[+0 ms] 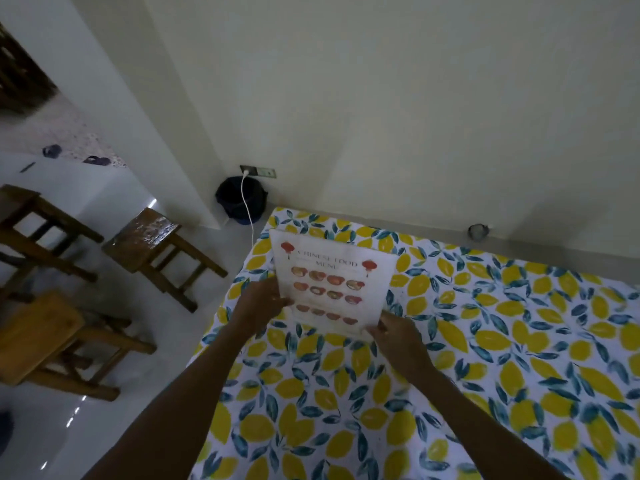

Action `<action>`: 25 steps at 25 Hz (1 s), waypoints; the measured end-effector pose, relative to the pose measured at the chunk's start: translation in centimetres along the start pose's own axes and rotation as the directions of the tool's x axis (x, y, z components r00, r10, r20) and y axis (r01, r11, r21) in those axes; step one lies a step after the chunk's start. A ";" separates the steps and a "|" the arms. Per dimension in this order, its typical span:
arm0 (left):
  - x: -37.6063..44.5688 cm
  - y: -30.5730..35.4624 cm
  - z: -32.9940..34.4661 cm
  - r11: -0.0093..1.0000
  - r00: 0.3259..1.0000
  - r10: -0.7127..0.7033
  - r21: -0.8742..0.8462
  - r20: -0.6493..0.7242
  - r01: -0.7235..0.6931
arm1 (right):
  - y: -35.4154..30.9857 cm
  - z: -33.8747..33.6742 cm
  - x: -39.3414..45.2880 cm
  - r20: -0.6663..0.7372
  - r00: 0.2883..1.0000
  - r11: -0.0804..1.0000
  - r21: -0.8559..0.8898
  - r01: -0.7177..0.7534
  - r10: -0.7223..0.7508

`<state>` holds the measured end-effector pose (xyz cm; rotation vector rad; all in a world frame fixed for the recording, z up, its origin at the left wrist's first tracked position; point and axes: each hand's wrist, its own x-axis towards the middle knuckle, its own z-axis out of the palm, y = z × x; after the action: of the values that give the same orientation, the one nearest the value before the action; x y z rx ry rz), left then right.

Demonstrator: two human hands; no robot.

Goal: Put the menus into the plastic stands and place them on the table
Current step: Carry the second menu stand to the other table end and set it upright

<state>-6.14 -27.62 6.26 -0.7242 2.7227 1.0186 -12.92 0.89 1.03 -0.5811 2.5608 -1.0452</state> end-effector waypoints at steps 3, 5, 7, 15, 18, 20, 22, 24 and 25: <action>4.4 1.0 -3.1 0.999 0.999 0.049 -0.020 -0.018 -0.049 | -2.0 -0.9 5.4 -0.073 0.997 0.999 -0.026 0.035 -0.037; 7.8 1.0 -4.7 0.992 0.991 0.129 0.025 -0.043 -0.128 | -3.1 -0.9 9.5 -0.120 0.993 0.999 -0.040 0.005 -0.010; 11.0 1.0 -5.9 0.987 0.986 0.157 -0.010 -0.053 -0.158 | -4.5 -0.5 13.5 -0.162 0.986 0.996 -0.072 -0.049 0.037; 29.1 -8.5 -5.3 0.953 0.969 0.216 -0.242 0.123 -0.182 | -6.0 4.7 23.8 -0.252 0.949 0.962 -0.147 -0.232 0.190; 31.3 -8.5 -5.9 0.930 0.958 0.256 -0.304 0.127 -0.208 | -6.0 5.8 25.8 -0.263 0.932 0.943 -0.155 -0.295 0.249; 32.2 -9.0 -5.9 0.921 0.951 0.289 -0.304 0.113 -0.243 | -6.1 5.7 26.7 -0.273 0.927 0.942 -0.141 -0.304 0.258; 31.6 -8.3 -6.9 0.916 0.950 0.283 -0.329 0.129 -0.228 | -6.5 5.7 27.5 -0.253 0.931 0.941 -0.149 -0.304 0.261; 32.4 -9.4 -6.6 0.918 0.949 0.286 -0.322 0.133 -0.231 | -6.9 6.0 27.9 -0.236 0.932 0.934 -0.162 -0.317 0.276; 32.5 -9.5 -6.8 0.915 0.946 0.297 -0.322 0.132 -0.243 | -6.9 6.1 28.1 -0.235 0.934 0.935 -0.170 -0.311 0.268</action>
<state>-29.67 -50.83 -3.72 -0.2713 2.5862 1.5065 -33.01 -20.66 -1.88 -0.1302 2.8472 -0.7808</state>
